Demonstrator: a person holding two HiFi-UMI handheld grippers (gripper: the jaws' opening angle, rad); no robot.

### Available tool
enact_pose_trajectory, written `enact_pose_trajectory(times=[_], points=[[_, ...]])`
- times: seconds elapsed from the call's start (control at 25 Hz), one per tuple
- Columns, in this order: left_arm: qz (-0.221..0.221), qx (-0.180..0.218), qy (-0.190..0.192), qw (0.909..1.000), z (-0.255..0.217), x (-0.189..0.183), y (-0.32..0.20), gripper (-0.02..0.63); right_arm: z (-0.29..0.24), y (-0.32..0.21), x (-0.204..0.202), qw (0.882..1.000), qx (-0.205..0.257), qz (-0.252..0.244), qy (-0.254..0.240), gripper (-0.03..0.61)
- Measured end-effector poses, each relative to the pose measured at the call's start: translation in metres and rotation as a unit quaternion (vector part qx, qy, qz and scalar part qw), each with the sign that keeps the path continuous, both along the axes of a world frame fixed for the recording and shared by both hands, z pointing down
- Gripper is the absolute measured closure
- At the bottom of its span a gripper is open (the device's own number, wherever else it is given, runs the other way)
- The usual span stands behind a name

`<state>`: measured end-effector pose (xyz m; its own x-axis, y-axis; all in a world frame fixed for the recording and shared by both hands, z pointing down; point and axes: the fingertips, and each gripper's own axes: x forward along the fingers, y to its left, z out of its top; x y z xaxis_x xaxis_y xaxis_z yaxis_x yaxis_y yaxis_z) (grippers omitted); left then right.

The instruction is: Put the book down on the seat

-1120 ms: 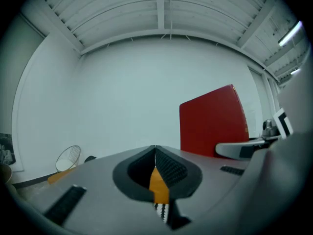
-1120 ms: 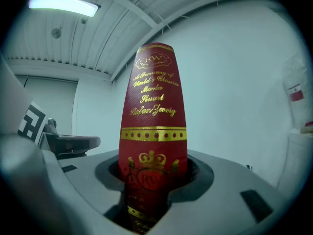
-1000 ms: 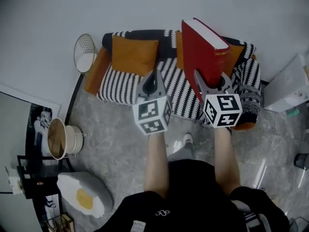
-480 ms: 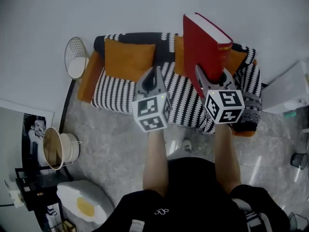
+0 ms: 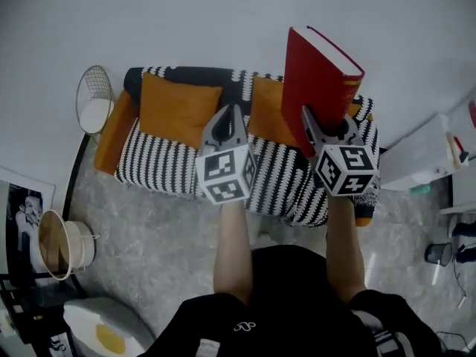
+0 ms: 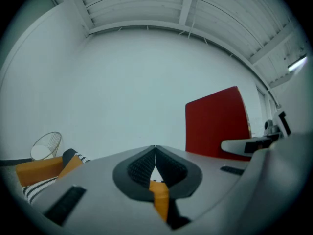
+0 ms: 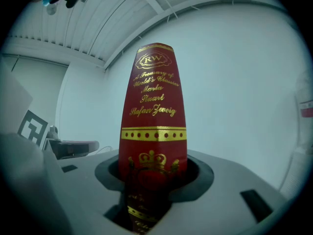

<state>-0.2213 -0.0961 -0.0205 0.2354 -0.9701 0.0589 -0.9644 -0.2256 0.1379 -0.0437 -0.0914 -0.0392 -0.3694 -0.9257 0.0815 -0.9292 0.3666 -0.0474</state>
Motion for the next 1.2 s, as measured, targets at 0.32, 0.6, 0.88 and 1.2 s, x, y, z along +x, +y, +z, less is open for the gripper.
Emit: enact_pose_trajectory(times=[0.32,0.6,0.88,1.2], points=[[0.019,0.011,0.040,0.9990,0.000,0.015,-0.009,0.601,0.005,0.001,0.017,0.999,-0.009,0.016,0.041,0.367],[0.030,0.003,0.035,0.9990,-0.002,0.030,-0.010,0.601,0.012,0.001,0.013,0.999,-0.020,0.001,0.032,0.367],[0.049,-0.015,0.021,0.9984,0.015,0.063,-0.008,0.601,0.024,0.005,0.042,0.999,-0.033,0.012,0.017,0.367],[0.079,-0.052,0.012,0.9955,0.034,0.117,-0.018,0.601,0.044,-0.008,0.095,0.997,-0.066,0.032,-0.009,0.367]])
